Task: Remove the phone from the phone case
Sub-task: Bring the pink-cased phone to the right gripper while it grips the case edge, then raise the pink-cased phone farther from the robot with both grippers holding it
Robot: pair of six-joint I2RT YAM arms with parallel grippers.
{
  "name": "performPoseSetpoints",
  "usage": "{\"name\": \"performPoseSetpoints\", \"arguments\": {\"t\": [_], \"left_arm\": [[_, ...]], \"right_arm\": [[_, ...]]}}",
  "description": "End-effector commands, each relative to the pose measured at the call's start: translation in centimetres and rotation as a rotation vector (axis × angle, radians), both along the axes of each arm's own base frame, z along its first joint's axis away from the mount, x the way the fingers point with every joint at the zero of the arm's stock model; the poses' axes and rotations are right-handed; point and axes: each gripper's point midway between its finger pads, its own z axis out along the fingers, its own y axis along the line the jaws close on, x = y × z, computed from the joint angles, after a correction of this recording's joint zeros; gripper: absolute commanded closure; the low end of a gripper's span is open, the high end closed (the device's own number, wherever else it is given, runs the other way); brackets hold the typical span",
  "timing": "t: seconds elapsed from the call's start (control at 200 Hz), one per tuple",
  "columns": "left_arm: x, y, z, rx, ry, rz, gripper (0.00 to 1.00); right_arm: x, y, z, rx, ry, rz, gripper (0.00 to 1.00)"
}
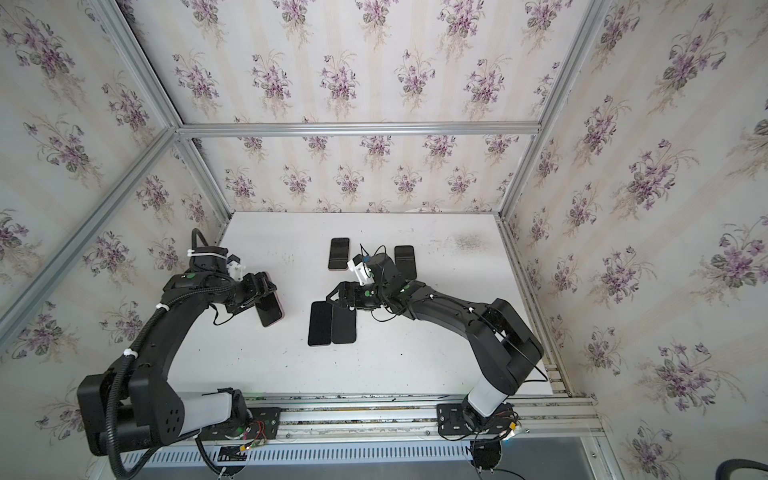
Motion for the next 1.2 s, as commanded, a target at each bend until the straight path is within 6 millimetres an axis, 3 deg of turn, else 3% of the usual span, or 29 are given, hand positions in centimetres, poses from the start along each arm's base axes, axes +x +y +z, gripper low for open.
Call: {"name": "performPoseSetpoints", "arguments": {"t": [0.0, 0.215, 0.3, 0.58, 1.194], "left_arm": [[0.6, -2.0, 1.8, -0.026, -0.027, 0.009, 0.41], [1.2, -5.5, 4.6, -0.042, -0.092, -0.022, 0.41], [1.4, -6.6, 5.5, -0.05, -0.112, -0.041, 0.41], [1.6, -9.5, 6.5, -0.062, -0.136, -0.088, 0.42], [2.1, -11.5, 7.7, -0.077, -0.197, -0.112, 0.42]], "right_arm": [[0.3, 1.8, 2.7, 0.092, -0.099, 0.06, 0.15], [-0.1, 3.3, 4.8, 0.166, -0.172, 0.097, 0.2], [-0.2, 3.6, 4.7, 0.165, -0.176, 0.101, 0.22], [-0.1, 4.3, 5.1, 0.175, -0.192, 0.105, 0.31], [-0.2, 5.2, 4.9, 0.177, -0.163, 0.113, 0.71]]}}
